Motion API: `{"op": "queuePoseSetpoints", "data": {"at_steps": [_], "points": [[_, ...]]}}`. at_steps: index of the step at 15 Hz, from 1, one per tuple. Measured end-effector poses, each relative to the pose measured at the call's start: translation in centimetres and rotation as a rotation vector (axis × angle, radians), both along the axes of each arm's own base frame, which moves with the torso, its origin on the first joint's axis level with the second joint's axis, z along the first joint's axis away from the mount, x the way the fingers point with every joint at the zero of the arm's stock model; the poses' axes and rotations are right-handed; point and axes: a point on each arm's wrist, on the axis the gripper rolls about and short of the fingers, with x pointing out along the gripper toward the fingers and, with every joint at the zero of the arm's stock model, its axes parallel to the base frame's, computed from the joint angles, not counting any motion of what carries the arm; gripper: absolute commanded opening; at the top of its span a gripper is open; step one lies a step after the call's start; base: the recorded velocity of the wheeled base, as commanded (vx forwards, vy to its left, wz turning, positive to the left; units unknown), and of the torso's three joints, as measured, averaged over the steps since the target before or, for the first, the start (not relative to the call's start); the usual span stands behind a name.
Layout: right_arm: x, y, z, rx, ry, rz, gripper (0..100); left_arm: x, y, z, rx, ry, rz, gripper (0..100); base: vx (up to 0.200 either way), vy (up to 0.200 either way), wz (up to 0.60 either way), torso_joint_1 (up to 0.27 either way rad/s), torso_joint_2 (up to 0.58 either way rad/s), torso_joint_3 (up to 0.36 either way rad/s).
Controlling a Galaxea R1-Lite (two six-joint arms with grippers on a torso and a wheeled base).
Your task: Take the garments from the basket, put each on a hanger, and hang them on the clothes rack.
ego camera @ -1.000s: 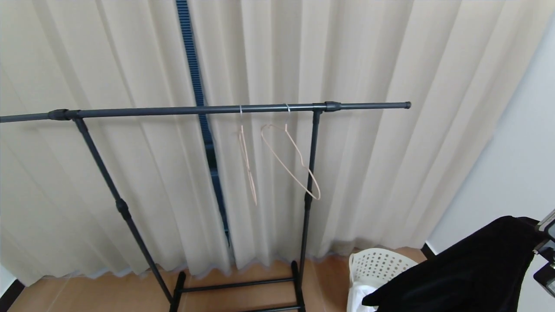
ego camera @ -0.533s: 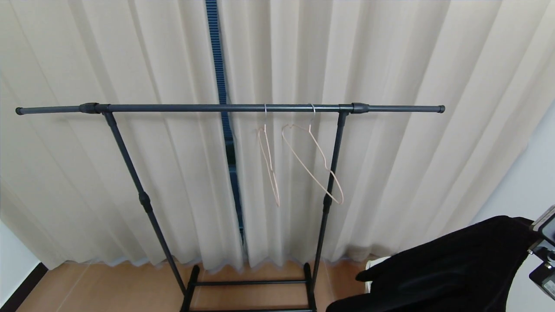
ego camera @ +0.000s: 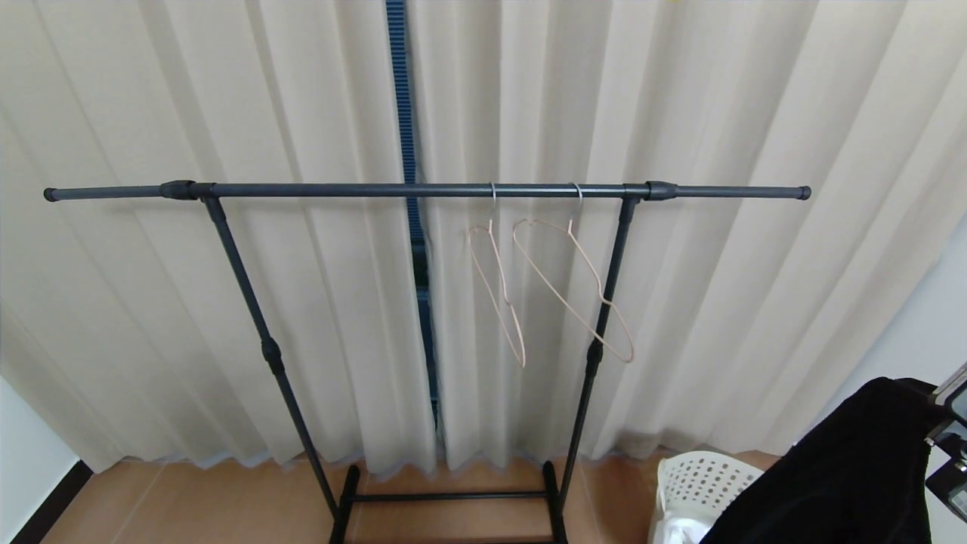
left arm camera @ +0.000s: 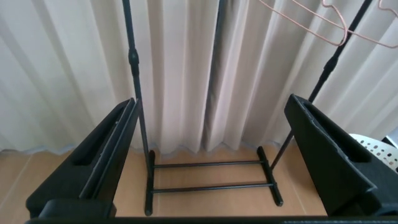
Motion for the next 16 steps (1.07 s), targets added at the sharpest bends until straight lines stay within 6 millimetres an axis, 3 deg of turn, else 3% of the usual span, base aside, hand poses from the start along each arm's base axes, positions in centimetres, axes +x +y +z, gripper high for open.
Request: {"op": "queuePoseSetpoints", "data": {"at_steps": [7,10,13,16], "points": [[-1.4,-0.1,0.6,0.041,-0.065,0.032,0,0.1,0.0,-0.2,0.103,0.001,0.000,100,0.000,0.000,0.00,0.000,0.00,0.000],[-1.8,0.9,1.0,0.195,-0.074,0.098,0,-0.1,0.0,0.3,0.181,-0.011,-0.011,100,0.000,0.000,0.00,0.017,0.00,-0.001],[-0.5,3.3,1.7,0.423,0.005,0.167,0,0.3,-0.1,2.5,0.229,0.007,-0.078,100,0.000,0.000,0.00,0.000,0.00,0.000],[2.6,6.0,2.7,0.629,0.084,0.135,0,2.3,-0.5,6.0,0.145,0.086,-0.255,100,0.000,0.000,0.00,0.000,0.00,0.000]]}}
